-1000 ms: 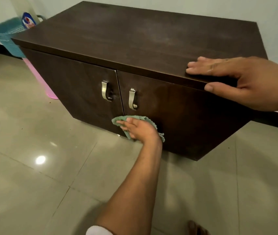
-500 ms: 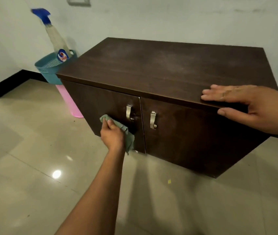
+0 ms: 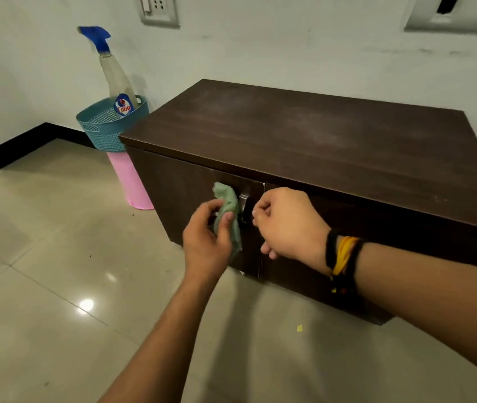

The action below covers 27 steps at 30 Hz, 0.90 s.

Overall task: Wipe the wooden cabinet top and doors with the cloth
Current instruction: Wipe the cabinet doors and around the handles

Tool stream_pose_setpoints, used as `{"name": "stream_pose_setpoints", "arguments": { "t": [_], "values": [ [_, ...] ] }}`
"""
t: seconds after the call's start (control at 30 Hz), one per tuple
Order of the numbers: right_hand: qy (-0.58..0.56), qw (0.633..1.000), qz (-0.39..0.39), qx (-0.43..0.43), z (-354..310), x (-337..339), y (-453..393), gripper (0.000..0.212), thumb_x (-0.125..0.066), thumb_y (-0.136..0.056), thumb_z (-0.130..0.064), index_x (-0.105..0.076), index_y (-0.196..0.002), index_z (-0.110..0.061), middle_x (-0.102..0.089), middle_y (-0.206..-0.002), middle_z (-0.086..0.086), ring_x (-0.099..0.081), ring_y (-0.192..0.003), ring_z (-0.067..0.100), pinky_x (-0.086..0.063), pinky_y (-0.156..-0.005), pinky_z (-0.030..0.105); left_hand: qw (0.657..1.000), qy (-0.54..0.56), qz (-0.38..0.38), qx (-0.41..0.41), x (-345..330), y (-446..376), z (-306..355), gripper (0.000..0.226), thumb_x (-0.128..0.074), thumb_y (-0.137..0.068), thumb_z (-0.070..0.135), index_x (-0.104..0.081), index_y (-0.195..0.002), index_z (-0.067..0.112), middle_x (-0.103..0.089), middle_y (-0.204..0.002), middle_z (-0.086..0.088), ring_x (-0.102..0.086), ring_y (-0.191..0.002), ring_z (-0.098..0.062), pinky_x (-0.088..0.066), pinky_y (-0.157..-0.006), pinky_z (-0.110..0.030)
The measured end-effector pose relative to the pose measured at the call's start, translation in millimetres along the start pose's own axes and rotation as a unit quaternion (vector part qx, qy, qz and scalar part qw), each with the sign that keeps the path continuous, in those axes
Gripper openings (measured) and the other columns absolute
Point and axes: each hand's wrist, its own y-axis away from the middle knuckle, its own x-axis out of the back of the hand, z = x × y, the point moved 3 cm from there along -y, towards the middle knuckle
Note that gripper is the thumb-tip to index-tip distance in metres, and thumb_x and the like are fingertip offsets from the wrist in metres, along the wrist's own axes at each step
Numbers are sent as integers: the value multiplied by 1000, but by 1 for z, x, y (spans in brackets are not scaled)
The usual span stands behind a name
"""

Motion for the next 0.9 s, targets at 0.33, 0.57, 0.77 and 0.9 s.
{"name": "stream_pose_setpoints", "arguments": {
  "t": [0.33, 0.57, 0.77, 0.9],
  "values": [
    [66, 993, 93, -14, -4, -30, -34, 19, -53, -98, -13, -67, -87, -7, -71, -65, 14, -73, -51, 27, -62, -49, 43, 998, -29, 35, -33, -19, -6, 2, 24, -68, -92, 25, -69, -116, 18, -67, -107, 8, -59, -97, 0, -47, -87, -12],
    [92, 990, 108, 11, -2, -31, -40, 6, -67, -90, -9, -70, -86, -5, -72, -67, 9, -75, -63, 24, -63, -58, 41, 999, 15, 36, -31, -29, 21, -28, 16, -67, -90, 5, -69, -105, 10, -68, -104, 2, -62, -100, 0, -53, -90, -23],
    [50, 992, 113, -4, -1, -28, -38, 19, -53, -97, -11, -66, -84, -8, -71, -71, 14, -73, -53, 27, -60, -43, 41, 996, 51, 60, -34, -17, -16, 7, 13, -74, -88, 12, -77, -100, 13, -70, -93, 5, -61, -88, 9, -43, -78, -4],
    [35, 994, 99, -19, -4, -28, -35, 17, -55, -96, -8, -69, -86, -5, -70, -65, 13, -73, -52, 28, -58, -41, 34, 994, 72, 76, -16, -22, -7, 3, 13, -72, -88, 7, -75, -98, 14, -69, -95, 6, -62, -93, 8, -45, -83, -6]
  ]
}}
